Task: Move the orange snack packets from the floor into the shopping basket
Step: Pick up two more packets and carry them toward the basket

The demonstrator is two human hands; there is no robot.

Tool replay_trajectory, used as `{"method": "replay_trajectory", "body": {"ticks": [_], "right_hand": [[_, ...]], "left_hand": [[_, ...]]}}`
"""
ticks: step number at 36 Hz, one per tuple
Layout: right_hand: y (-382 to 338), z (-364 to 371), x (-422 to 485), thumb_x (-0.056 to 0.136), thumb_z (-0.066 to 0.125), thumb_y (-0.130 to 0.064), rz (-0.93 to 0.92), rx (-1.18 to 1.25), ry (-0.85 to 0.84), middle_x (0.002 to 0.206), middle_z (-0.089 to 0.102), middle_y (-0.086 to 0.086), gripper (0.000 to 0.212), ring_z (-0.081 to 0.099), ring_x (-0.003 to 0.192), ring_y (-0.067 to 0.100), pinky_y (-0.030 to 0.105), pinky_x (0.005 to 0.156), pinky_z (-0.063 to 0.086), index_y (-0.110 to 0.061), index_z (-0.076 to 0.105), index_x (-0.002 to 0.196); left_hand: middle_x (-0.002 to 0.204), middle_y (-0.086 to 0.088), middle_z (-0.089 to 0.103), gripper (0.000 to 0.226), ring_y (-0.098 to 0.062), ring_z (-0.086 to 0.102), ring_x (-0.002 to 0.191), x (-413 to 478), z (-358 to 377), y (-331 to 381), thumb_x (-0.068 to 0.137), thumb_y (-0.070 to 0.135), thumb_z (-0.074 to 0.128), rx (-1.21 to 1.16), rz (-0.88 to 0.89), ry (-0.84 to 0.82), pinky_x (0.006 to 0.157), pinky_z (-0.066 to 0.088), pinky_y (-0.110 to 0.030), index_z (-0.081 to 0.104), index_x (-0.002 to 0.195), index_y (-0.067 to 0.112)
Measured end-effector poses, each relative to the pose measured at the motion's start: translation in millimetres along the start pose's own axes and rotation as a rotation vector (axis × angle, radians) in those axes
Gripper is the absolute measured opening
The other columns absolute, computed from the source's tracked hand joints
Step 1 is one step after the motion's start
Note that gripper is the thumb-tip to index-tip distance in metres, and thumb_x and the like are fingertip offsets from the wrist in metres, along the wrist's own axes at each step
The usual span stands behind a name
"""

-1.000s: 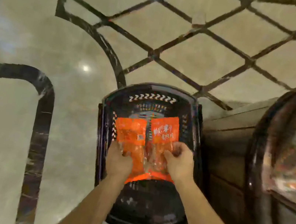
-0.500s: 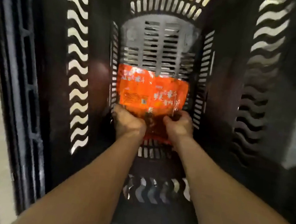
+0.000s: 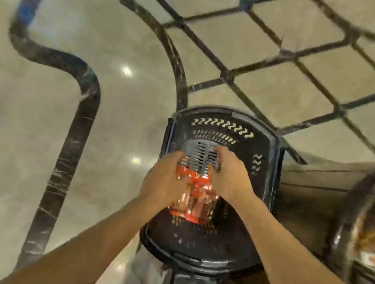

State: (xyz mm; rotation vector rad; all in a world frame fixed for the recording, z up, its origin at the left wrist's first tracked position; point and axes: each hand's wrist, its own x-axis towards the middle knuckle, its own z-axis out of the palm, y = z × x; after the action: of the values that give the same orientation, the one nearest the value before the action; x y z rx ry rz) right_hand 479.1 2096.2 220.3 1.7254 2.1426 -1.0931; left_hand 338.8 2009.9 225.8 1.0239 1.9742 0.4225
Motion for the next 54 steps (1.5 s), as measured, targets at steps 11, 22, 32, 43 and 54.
{"method": "replay_trajectory", "body": {"ticks": [11, 22, 32, 43, 54], "right_hand": [[-281, -166, -176, 0.098, 0.050, -0.026, -0.744, -0.415, 0.033, 0.138, 0.054, 0.006, 0.050, 0.056, 0.120, 0.027, 0.042, 0.093, 0.052, -0.020, 0.039, 0.146], [-499, -112, -389, 0.098, 0.051, -0.033, -1.446, -0.622, 0.008, 0.137, 0.056, 0.004, 0.047, 0.061, 0.112, 0.026, 0.041, 0.081, 0.055, -0.023, 0.042, 0.143], [-565, 62, -639, 0.096, 0.050, -0.033, -1.907, -0.819, -0.251, 0.125, 0.059, 0.010, 0.038, 0.057, 0.113, 0.033, 0.043, 0.084, 0.051, -0.020, 0.048, 0.131], [-578, 246, -905, 0.097, 0.050, -0.035, -2.236, -0.908, -0.449, 0.131, 0.058, 0.007, 0.039, 0.058, 0.115, 0.031, 0.048, 0.088, 0.054, -0.022, 0.047, 0.134], [-622, 360, -1044, 0.096, 0.050, -0.039, -2.314, -0.884, -0.512, 0.121, 0.062, 0.006, 0.036, 0.062, 0.105, 0.028, 0.047, 0.083, 0.056, -0.019, 0.052, 0.127]], "left_hand": [[0.124, -0.003, 0.064, 0.043, -0.025, 0.062, 0.108, -216, -306, 49, 0.086, 0.033, 0.053, 0.259, -0.017, 0.405, 0.093, 0.050, -0.040, 0.057, 0.127, 0.020], [0.136, -0.001, 0.056, 0.046, -0.023, 0.054, 0.123, -526, -392, -45, 0.088, 0.037, 0.052, 0.159, -0.431, 0.854, 0.101, 0.046, -0.042, 0.051, 0.133, 0.025], [0.134, 0.000, 0.058, 0.044, -0.023, 0.058, 0.115, -826, -314, -143, 0.089, 0.037, 0.057, -0.048, -0.984, 1.091, 0.093, 0.050, -0.038, 0.053, 0.131, 0.025], [0.133, 0.002, 0.058, 0.044, -0.020, 0.058, 0.115, -1076, -253, -240, 0.089, 0.036, 0.055, -0.108, -1.300, 1.232, 0.095, 0.050, -0.039, 0.052, 0.132, 0.027], [0.135, 0.001, 0.057, 0.044, -0.020, 0.055, 0.119, -1188, -258, -332, 0.091, 0.039, 0.057, -0.168, -1.376, 1.224, 0.099, 0.048, -0.040, 0.051, 0.133, 0.027]]}}
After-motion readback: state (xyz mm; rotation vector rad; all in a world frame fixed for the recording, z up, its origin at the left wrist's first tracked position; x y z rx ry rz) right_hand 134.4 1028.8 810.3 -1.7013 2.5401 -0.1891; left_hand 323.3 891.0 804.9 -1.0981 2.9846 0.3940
